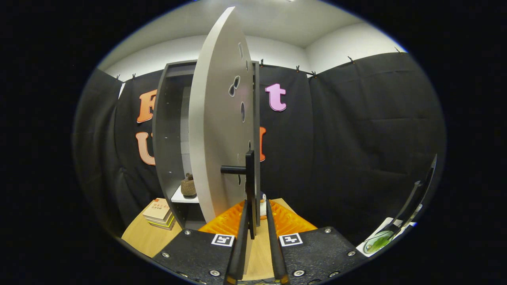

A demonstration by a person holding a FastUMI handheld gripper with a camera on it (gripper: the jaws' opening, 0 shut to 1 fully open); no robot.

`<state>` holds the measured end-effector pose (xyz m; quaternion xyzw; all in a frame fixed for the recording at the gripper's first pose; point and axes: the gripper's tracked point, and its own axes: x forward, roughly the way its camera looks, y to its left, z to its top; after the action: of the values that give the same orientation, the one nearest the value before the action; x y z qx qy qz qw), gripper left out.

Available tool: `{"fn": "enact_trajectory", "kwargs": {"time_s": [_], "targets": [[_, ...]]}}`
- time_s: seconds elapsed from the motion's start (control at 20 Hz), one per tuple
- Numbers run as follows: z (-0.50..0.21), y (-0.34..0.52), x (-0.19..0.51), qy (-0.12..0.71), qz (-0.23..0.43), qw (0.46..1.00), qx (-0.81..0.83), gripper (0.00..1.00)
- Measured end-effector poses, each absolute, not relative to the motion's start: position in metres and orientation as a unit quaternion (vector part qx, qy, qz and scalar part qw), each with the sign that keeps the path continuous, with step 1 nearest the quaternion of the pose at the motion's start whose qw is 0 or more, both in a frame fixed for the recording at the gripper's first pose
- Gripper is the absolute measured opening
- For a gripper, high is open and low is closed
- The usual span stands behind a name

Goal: Open the shoe cabinet door, grab the shoes and put them into the shoe cabinet, then close the shoe cabinet door.

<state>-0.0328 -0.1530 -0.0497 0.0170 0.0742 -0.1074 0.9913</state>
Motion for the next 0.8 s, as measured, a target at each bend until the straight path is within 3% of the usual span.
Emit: {"fn": "enact_trajectory", "kwargs": {"time_s": [0.8], "targets": [[-0.051,-0.183,-0.05,0.081,-0.132,0.988,0.004,0.22]]}}
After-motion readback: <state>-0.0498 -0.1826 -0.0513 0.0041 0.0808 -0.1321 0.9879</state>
